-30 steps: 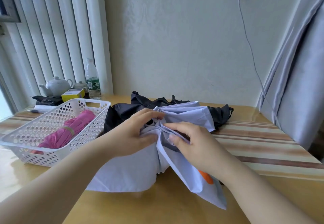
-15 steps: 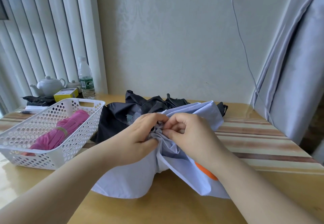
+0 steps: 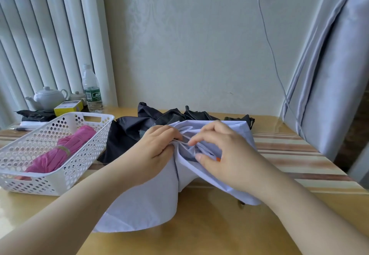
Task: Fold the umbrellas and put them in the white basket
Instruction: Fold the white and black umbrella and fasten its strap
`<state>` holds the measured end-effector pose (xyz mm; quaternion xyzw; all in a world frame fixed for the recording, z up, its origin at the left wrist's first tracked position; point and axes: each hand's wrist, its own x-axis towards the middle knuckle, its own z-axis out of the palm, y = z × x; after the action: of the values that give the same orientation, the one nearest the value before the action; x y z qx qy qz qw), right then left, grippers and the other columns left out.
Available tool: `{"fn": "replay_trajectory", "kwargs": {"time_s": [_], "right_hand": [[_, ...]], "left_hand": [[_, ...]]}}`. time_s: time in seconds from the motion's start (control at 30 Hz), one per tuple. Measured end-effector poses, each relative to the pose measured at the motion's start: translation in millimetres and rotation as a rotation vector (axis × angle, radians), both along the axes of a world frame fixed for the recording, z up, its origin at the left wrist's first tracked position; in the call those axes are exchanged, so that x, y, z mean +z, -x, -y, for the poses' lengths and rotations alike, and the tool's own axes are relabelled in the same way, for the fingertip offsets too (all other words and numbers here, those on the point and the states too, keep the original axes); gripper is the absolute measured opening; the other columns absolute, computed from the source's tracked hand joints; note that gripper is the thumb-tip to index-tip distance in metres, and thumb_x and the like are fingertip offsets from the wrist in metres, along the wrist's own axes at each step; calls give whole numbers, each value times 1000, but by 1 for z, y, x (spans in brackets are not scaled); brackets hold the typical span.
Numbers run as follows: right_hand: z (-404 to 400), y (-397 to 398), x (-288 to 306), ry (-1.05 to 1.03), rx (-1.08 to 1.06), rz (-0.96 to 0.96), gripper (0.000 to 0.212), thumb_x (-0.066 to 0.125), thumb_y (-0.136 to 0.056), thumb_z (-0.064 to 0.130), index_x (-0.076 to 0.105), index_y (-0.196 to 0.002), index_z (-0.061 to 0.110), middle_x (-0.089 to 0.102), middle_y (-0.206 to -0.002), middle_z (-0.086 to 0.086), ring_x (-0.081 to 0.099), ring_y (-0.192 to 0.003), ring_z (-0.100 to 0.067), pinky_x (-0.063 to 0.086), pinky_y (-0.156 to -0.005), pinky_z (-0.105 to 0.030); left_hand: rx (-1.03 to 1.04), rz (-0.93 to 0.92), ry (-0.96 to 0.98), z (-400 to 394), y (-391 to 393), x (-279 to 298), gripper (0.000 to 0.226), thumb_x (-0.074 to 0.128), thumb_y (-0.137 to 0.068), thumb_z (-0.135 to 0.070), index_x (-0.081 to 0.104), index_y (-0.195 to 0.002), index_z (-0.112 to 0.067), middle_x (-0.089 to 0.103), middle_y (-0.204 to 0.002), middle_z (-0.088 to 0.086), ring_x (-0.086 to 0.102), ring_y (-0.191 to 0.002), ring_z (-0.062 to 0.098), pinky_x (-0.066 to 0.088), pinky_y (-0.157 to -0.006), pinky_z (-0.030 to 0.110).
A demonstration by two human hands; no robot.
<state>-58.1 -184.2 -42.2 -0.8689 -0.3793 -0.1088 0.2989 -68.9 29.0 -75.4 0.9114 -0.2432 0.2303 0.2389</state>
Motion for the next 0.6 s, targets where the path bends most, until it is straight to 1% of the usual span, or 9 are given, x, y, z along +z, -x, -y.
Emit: {"fn": "replay_trajectory", "kwargs": {"time_s": [0.07,0.17,0.2,0.27,0.33,0.43,0.5,0.57,0.6], "right_hand": [[4,-5,-11,165,-32,-24,38,57,-94,27,50,-127,46,40,-127,25,42,-108,6,37,-84,-8],[9,-15,-19,213,-7,-44,60,49,-95,13,34,-134,56,47,-135,18,52,-115,-8,48,-93,-30],[10,-18,-16,212,-8,-47,65,47,-95,8,32,-132,59,51,-132,14,56,-111,-12,49,-93,-34],[18,-25,-7,142,-91,-62,69,46,-93,3,35,-128,61,60,-110,9,59,-94,-11,48,-85,-28],[29,-36,3,78,-214,-88,54,51,-91,2,46,-125,43,62,-89,9,58,-81,-5,45,-76,-21],[44,-47,7,129,-304,-238,21,60,-90,9,60,-94,30,65,-75,5,53,-63,-9,40,-60,-22],[49,-49,6,-64,-323,-287,18,63,-89,10,63,-81,26,64,-66,0,51,-59,-11,38,-57,-23],[51,-52,3,-259,-317,-276,14,64,-90,12,63,-79,21,65,-69,-11,52,-63,-13,39,-61,-24],[52,-52,0,-284,-303,-262,12,63,-91,15,63,-79,20,64,-70,-14,50,-63,-12,38,-61,-24]], "left_hand": [[35,39,0,2,-2,-2,36,27,-88,-28,57,-107,-21,55,-108,-12,42,-109,10,19,-95,2],[93,59,-21,3,-3,-5,43,26,-88,-26,60,-111,-13,58,-109,-3,45,-106,19,20,-94,4],[102,66,-28,3,-3,-6,43,25,-88,-27,60,-111,-13,58,-109,-5,47,-106,21,22,-93,7],[125,62,-23,1,-4,-7,45,23,-88,-29,58,-113,-17,53,-108,-13,49,-107,24,24,-93,16],[157,54,-8,-3,-6,-8,47,21,-87,-33,57,-114,-19,47,-108,-18,49,-108,25,26,-93,22],[184,60,-8,-6,-8,-9,50,19,-87,-36,56,-116,-19,45,-108,-19,48,-107,25,28,-92,26],[174,86,-15,-5,-9,-10,46,21,-88,-35,55,-115,-20,43,-107,-21,48,-105,25,29,-91,27],[183,97,-7,-5,-9,-11,46,21,-87,-35,55,-115,-19,42,-106,-21,47,-104,24,27,-89,25],[194,85,2,-4,-9,-10,50,19,-86,-37,56,-115,-18,42,-106,-21,45,-104,22,26,-89,24]]}}
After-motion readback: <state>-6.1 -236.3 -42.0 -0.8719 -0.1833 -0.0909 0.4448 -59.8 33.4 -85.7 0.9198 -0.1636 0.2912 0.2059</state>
